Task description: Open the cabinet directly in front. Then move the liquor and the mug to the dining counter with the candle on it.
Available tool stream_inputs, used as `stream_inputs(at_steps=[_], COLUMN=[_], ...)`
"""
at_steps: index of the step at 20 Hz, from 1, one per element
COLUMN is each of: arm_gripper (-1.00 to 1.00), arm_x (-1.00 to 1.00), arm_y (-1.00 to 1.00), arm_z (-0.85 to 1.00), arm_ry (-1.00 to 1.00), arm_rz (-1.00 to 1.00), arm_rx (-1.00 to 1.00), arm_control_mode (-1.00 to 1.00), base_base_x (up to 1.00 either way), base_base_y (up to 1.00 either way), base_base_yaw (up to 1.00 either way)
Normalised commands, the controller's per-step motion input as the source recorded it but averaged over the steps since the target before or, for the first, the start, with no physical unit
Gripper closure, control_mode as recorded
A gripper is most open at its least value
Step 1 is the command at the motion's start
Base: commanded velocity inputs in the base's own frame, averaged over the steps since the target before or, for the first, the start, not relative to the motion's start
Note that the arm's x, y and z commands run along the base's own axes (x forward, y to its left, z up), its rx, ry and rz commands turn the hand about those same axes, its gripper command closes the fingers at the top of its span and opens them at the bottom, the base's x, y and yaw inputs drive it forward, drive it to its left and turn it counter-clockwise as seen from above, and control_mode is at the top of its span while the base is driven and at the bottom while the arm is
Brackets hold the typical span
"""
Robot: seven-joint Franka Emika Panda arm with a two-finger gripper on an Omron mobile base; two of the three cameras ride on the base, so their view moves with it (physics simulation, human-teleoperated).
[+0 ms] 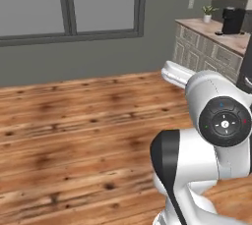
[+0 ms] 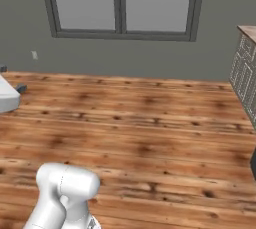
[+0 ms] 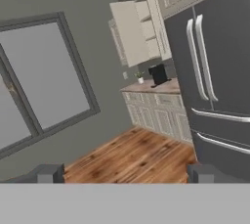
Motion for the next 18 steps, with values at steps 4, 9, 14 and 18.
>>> stream_inputs(at_steps=[4, 9, 14, 18], arm_gripper=[-1.00, -1.00, -1.00, -1.00], arm_x=[0.00, 0.00, 0.00, 0.00], arm_y=[0.00, 0.00, 0.00, 0.00], arm_z=[0.00, 0.00, 0.00, 0.00], arm_ry=[0.00, 0.00, 0.00, 0.00], arm_rz=[0.00, 0.00, 0.00, 0.00], arm_rx=[0.00, 0.00, 0.00, 0.00], arm_control_mode=[1.00, 1.00, 1.00, 1.00], base_base_x=[1.00, 1.00, 1.00, 1.00], base_base_y=[-0.26, -0.28, -0.21, -0.14], base_base_yaw=[0.00, 0.00, 0.00, -0.08])
